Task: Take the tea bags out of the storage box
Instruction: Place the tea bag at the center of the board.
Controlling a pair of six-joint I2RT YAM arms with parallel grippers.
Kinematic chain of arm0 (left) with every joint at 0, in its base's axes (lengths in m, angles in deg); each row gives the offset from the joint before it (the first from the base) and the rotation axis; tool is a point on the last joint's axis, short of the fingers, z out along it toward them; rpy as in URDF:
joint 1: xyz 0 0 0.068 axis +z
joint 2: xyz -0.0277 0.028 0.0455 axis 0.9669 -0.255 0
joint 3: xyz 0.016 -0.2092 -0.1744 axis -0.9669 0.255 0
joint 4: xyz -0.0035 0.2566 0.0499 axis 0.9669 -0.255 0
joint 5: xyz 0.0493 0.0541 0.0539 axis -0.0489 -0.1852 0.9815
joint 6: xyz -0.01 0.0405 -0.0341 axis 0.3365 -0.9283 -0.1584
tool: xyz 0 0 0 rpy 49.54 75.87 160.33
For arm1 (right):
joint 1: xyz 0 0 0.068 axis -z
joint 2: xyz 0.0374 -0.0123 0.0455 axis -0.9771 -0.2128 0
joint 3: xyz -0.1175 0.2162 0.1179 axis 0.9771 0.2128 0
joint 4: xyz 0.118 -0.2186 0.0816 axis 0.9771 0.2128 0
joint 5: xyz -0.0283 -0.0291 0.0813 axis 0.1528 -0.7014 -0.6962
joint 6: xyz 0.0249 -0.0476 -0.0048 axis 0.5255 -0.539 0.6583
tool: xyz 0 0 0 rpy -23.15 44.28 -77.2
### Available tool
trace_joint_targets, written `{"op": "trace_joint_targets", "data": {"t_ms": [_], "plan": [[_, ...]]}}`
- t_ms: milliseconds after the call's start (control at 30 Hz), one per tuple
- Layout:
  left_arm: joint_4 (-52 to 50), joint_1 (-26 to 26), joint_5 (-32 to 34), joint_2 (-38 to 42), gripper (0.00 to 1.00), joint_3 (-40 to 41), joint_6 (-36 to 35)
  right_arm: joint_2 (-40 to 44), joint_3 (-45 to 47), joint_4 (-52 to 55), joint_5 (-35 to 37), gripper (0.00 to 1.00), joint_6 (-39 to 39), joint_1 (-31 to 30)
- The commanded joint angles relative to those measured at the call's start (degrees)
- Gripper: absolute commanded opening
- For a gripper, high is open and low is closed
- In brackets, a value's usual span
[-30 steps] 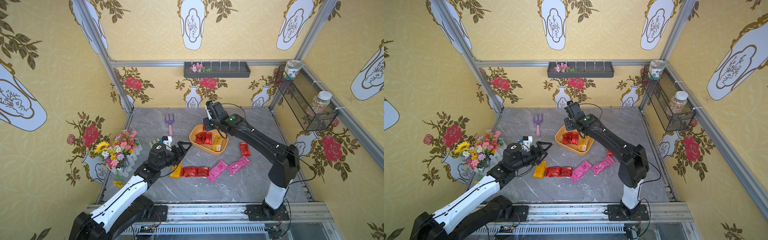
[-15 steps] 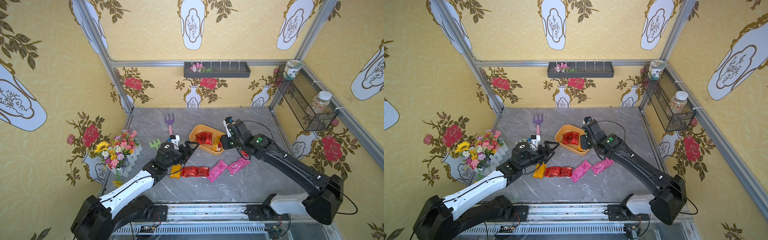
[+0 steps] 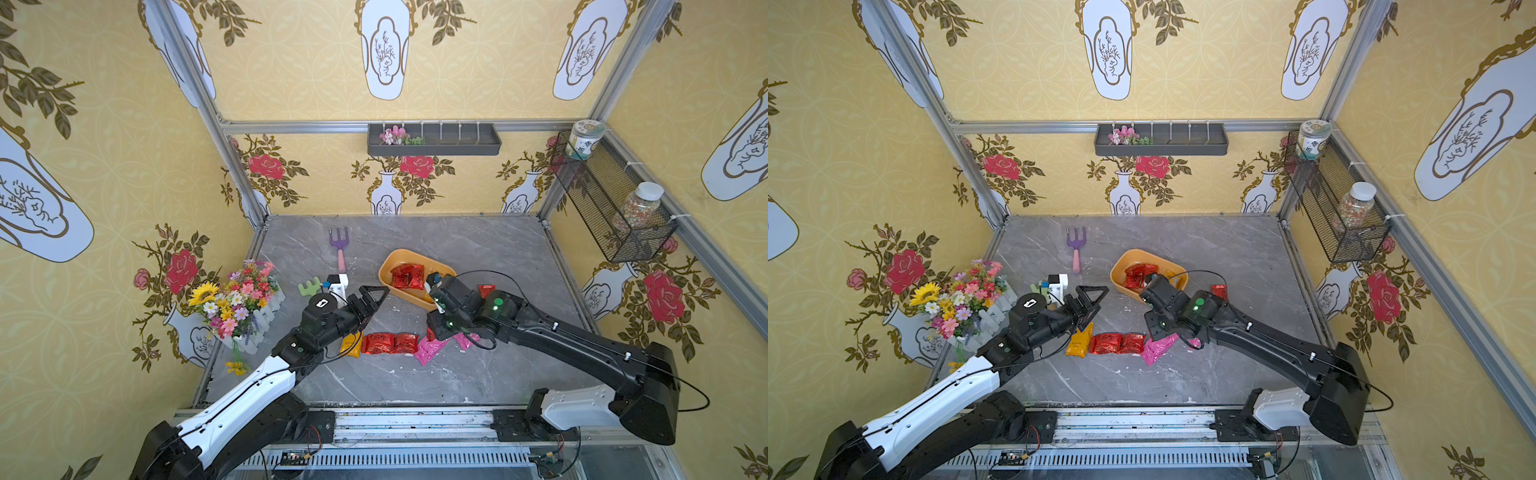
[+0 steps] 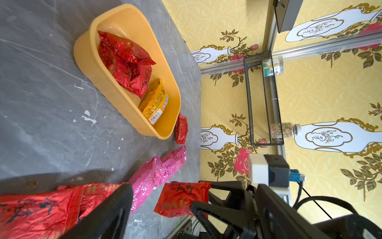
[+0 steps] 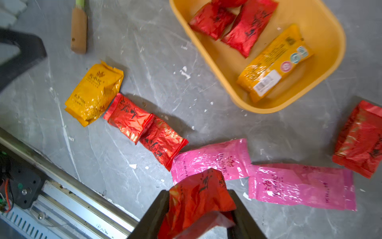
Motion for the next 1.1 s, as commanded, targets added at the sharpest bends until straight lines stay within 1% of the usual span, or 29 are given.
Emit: {"op": "trace_joint_targets", "data": {"t_ms": [0,200,367,467,600,833,900,1067], "plan": [[-5.2,2.0,1.7,4.4,0.99,1.0,-0.9,-5.3,-4.3,-4.8,0.4,0.47,1.2,-2.5],[-17.7,8.0,3.3,18.6,1.0,0.6,-2.3,-18.9,-18.1,-2.9,1.6,0.47,-4.0,-3.8],[-30.6,8.0,10.4,27.0,1.0,-2.3,-2.9,-31.1,-32.4,5.1,2.2,0.47,-8.6,-3.6],[-34.5,8.0,13.5,30.6,1.0,-2.9,-2.9,-37.2,-40.1,9.6,1.4,0.47,-11.0,-3.3],[-36.5,8.0,14.9,32.4,1.0,-3.4,-2.6,-44.3,-48.8,15.1,1.0,0.47,-12.7,-2.8],[-36.6,8.0,14.7,32.7,1.0,-2.8,-2.2,-54.5,-62.4,21.8,1.0,0.47,-13.2,-1.8],[-36.5,8.0,14.4,32.8,1.0,-2.4,-2.0,-56.7,-65.2,22.9,0.7,0.48,-12.8,-1.1],[-36.7,8.0,14.5,33.9,1.0,-1.6,-1.2,-60.9,-68.9,23.3,-1.5,0.49,-12.6,-0.3]]}}
